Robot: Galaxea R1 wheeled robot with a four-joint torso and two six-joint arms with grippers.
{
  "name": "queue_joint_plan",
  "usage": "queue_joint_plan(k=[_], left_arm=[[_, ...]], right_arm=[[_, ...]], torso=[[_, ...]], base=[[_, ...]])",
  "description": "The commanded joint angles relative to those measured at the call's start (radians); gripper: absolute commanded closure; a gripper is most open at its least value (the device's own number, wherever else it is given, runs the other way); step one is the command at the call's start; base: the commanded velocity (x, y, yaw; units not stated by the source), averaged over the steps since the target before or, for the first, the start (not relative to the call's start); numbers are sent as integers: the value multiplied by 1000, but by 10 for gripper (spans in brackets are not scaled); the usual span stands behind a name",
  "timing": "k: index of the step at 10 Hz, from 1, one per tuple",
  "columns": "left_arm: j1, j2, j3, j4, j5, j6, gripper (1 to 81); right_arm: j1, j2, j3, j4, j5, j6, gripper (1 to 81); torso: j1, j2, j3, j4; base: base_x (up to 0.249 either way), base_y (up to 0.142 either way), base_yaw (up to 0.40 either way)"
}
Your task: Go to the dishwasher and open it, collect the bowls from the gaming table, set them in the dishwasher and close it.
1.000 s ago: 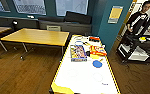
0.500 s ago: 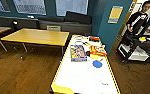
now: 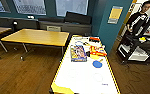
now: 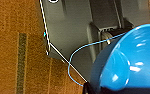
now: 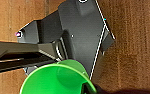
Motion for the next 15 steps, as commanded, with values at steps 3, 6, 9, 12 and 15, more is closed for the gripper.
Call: queue_joint_plan(k=[3, 6, 9, 12, 15], left_arm=[[-18, 69, -98, 43, 44, 14, 811], [-18, 161, -225, 46, 48, 26, 811], [-18, 207, -288, 49, 70, 29, 811], [-18, 206, -288, 48, 68, 28, 811], [-18, 207, -288, 48, 68, 28, 811]], right_arm=[[-1, -17, -19, -16, -32, -5, 811], [-8, -2, -35, -16, -32, -7, 811], [-18, 26, -88, -13, -24, -5, 811], [-18, 36, -104, -13, -22, -5, 811], [-20, 36, -104, -14, -22, -5, 811]], torso=[[0, 0, 140, -33], [-2, -2, 125, -21], [-3, -2, 133, 77], [-3, -3, 138, 136], [-3, -3, 183, 123]], base=[[0, 0, 0], [0, 0, 0], [0, 0, 0], [0, 0, 0], [0, 0, 0]])
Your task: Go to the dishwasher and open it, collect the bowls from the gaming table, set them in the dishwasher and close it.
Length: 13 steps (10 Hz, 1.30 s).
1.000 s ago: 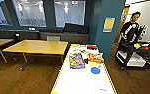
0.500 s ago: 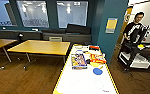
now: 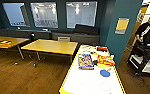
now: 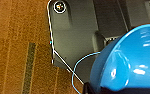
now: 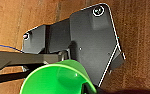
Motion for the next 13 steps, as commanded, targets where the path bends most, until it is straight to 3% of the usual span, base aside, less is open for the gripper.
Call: queue_joint_plan(k=[1, 3, 4, 6, 13], left_arm=[[-45, -8, 0, 6, 58, 2, 811], [-45, -5, 0, 6, 53, 1, 811], [-45, -3, 0, 6, 54, 1, 811], [-45, 0, 0, 6, 54, 1, 811], [-45, 9, -1, 5, 58, -1, 811]], right_arm=[[22, -20, -4, -11, -34, -2, 811], [20, -20, -4, -11, -34, -2, 811], [20, -20, -4, -11, -34, -2, 811], [20, -16, -4, -12, -34, -2, 811], [20, 15, -40, -11, -40, -2, 811]], torso=[[0, 0, 79, 0], [0, 0, 80, -1], [0, 0, 42, -1], [-1, -1, 65, -1], [-1, -1, 64, -1]], base=[[0, 0, 0], [0, 0, 0], [0, 0, 0], [0, 0, 0], [-9, 0, 0]])
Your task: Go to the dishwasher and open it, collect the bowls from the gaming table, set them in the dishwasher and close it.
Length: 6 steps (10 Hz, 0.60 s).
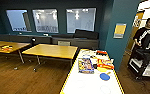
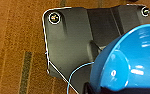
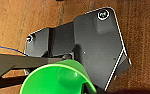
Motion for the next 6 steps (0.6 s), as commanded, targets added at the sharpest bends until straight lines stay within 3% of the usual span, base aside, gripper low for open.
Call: queue_joint_plan(k=[1, 6], left_arm=[[-50, -12, -2, 5, 58, 1, 811], [-48, -12, -2, 3, 58, 1, 811]], right_arm=[[38, -17, -17, -10, -30, -2, 811], [35, -14, -24, -12, -36, -3, 811]], torso=[[0, 0, 0, 0], [0, 0, 0, 0]], base=[[-74, 0, 0], [-122, 0, 0]])
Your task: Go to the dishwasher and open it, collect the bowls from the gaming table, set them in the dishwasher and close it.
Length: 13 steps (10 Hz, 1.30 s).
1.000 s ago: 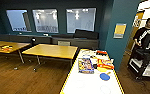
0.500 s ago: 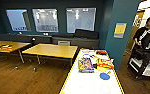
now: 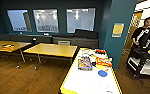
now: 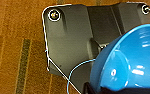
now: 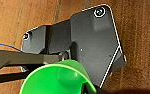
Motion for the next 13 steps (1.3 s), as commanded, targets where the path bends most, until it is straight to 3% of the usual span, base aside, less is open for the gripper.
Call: queue_joint_plan(k=[1, 7, 10, 13], left_arm=[[-54, -11, -2, 3, 53, 1, 811], [-41, -40, -2, 3, 50, 2, 811], [-32, -64, -5, -2, 46, 2, 811], [-28, -47, -31, 0, 44, 2, 811]], right_arm=[[37, -14, -8, -9, -28, -3, 811], [22, -58, -46, -9, -23, -1, 811], [19, -86, -55, -41, -34, 0, 811], [13, -118, -52, -44, -40, 2, 811]], torso=[[1, 0, 0, 0], [1, 0, 0, 0], [1, 0, 0, 0], [1, 0, 0, 0]], base=[[-129, 0, 0], [-127, 0, 0], [-111, 0, 0], [-108, 0, 0]])
